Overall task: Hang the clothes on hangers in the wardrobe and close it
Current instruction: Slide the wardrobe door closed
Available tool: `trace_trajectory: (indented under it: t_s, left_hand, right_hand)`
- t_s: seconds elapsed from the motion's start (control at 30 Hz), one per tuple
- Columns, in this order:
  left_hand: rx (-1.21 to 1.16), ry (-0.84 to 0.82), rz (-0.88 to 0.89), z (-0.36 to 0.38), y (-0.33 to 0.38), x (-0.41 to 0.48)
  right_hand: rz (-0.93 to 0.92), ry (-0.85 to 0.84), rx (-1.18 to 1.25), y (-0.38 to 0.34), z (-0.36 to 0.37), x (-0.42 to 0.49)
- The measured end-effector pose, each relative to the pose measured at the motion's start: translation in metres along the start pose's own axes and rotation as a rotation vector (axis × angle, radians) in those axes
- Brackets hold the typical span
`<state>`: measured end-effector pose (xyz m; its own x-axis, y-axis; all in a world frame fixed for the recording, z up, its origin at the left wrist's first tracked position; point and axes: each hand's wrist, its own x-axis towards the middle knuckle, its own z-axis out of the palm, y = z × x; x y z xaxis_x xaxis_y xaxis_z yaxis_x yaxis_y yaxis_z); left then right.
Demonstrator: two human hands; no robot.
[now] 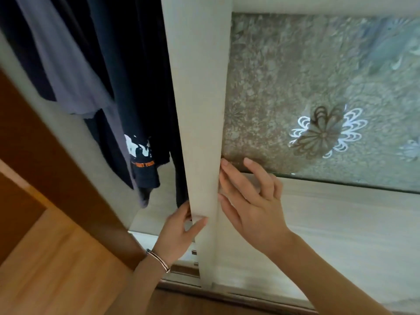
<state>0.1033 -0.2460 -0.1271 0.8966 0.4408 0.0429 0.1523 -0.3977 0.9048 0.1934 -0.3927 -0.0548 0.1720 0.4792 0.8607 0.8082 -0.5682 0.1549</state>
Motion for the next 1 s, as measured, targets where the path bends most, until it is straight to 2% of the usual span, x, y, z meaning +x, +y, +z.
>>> trace_trajectory:
  t_s: [0.1, 0.23, 0.43, 0.63, 0.8, 0.87, 1.0]
  left_hand:
    - [0.051, 0.149, 0.026, -0.031, -0.003, -0.011]
    - [0.165, 0.438, 0.011, -0.060, -0.006, -0.019]
    - [0.159, 0.732, -0.047, -0.091, -0.001, -0.008]
    - [0.281, 0.915, -0.090, -0.128, -0.009, 0.004]
    - [0.530, 1.099, -0.119, -0.161, -0.026, 0.007]
    - [0.485, 1.104, -0.166, -0.171, -0.029, 0.006]
    - [0.245, 1.063, -0.264, -0.186, -0.032, 0.008]
  right_hand:
    - [-0.064, -0.065, 0.010, -0.032, 0.014, 0.016]
    - [-0.182, -0.157, 0.045, -0.066, 0.029, 0.041]
    - [-0.357, -0.177, 0.282, -0.094, 0.049, 0.070]
    - [-0.392, -0.243, 0.438, -0.127, 0.072, 0.092]
    - [-0.359, -0.284, 0.578, -0.148, 0.082, 0.107]
    - [-0.348, -0.305, 0.614, -0.154, 0.084, 0.112]
    - [-0.337, -0.356, 0.672, -0.168, 0.092, 0.122]
